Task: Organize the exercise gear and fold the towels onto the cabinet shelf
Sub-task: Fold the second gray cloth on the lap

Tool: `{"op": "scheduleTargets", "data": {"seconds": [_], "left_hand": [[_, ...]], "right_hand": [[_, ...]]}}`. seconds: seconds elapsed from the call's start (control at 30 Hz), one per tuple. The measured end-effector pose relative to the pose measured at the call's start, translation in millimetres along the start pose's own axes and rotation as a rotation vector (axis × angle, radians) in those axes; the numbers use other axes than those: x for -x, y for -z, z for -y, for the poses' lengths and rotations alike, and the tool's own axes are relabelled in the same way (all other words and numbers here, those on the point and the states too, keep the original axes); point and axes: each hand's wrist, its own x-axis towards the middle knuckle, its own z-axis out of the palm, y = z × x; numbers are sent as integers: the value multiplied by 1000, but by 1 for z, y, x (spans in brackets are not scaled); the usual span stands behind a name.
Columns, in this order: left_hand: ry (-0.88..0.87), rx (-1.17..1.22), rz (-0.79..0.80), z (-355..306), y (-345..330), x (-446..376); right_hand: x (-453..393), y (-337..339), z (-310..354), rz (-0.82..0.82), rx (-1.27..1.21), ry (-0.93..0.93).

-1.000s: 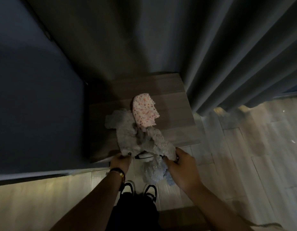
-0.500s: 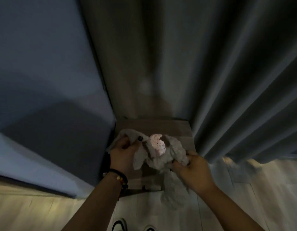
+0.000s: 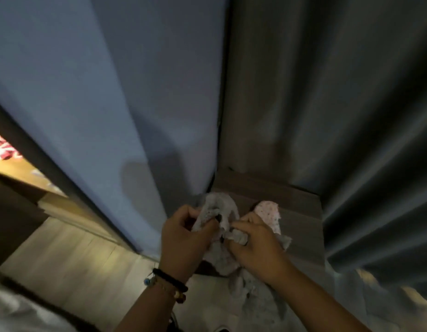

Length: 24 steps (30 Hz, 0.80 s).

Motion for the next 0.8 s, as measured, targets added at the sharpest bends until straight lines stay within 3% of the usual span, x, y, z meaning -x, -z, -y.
{"op": "scheduleTargets", "data": {"seconds": [0.2, 0.5, 0.6, 0.8], "left_hand": [[144, 107, -192, 27, 80, 4], [264, 127, -281, 55, 187, -27], [291, 194, -318, 54, 217, -38], [354, 313, -465, 58, 281, -71]], "right_hand": [[-19, -59, 25, 211, 13, 25], [-56, -138, 85, 359, -11, -119], [-75, -167, 112, 449, 58, -65], [-122, -215, 163, 410, 74, -57]]}}
